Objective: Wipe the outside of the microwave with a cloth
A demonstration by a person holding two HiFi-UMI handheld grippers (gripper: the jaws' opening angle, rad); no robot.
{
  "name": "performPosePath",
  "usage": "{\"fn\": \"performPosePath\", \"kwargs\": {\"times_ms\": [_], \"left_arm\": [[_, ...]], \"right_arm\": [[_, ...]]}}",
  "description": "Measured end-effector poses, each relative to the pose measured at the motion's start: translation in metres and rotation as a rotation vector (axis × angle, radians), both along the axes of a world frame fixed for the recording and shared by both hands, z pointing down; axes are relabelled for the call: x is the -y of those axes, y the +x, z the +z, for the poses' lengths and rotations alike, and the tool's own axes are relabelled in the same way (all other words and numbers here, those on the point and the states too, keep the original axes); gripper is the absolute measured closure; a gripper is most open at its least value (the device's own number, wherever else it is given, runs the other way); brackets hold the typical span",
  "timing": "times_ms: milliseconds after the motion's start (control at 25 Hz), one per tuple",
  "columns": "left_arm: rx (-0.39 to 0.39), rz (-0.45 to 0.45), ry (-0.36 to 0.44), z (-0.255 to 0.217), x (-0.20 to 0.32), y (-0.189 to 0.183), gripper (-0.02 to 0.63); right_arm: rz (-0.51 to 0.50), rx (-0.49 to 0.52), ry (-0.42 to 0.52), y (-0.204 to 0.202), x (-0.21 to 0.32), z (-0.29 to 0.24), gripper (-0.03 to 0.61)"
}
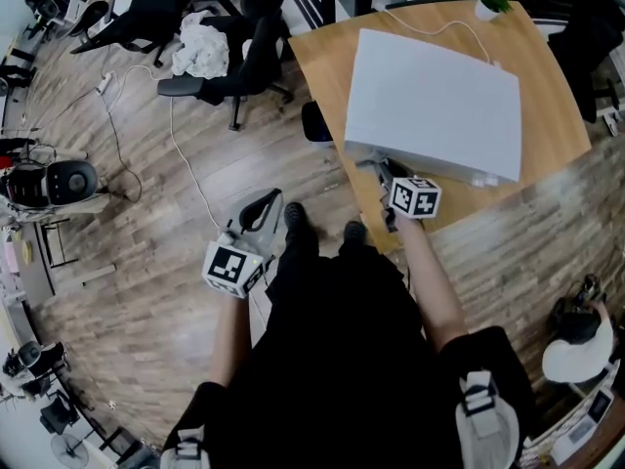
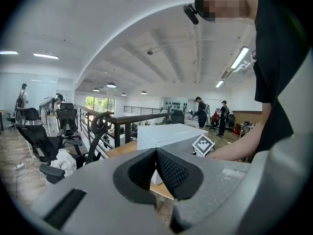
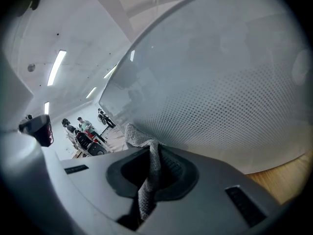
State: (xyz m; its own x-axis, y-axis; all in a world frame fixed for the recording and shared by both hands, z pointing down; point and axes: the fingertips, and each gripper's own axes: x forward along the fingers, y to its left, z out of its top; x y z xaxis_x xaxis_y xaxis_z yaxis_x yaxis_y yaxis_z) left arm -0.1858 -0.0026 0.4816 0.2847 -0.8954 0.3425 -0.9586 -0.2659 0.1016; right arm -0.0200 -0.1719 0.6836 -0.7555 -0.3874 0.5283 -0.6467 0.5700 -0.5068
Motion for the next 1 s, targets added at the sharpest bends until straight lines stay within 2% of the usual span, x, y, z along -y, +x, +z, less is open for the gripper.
{"fn": "performPosePath", "kwargs": {"times_ms": [360,680,1000], "left_arm": [[-0.001,-0.012,-0.008,0.005,-0.003,-0.014,0.612],[-0.009,-0.02,0.026,0.004,0.003,-0.025,0.612],[-0.008,-0.03,-0.009,0.009,-0.001,-0.041,0.612]], "right_arm": [[-0.034,0.014,-0.007,-0.028,-0.006,0.001,0.561],[-0.06,0.027,-0.027,-0.045,-0.008,0.011,0.561],[-0.077,0.016,-0.043,-0.06,-0.014,0.016,0.561]]}}
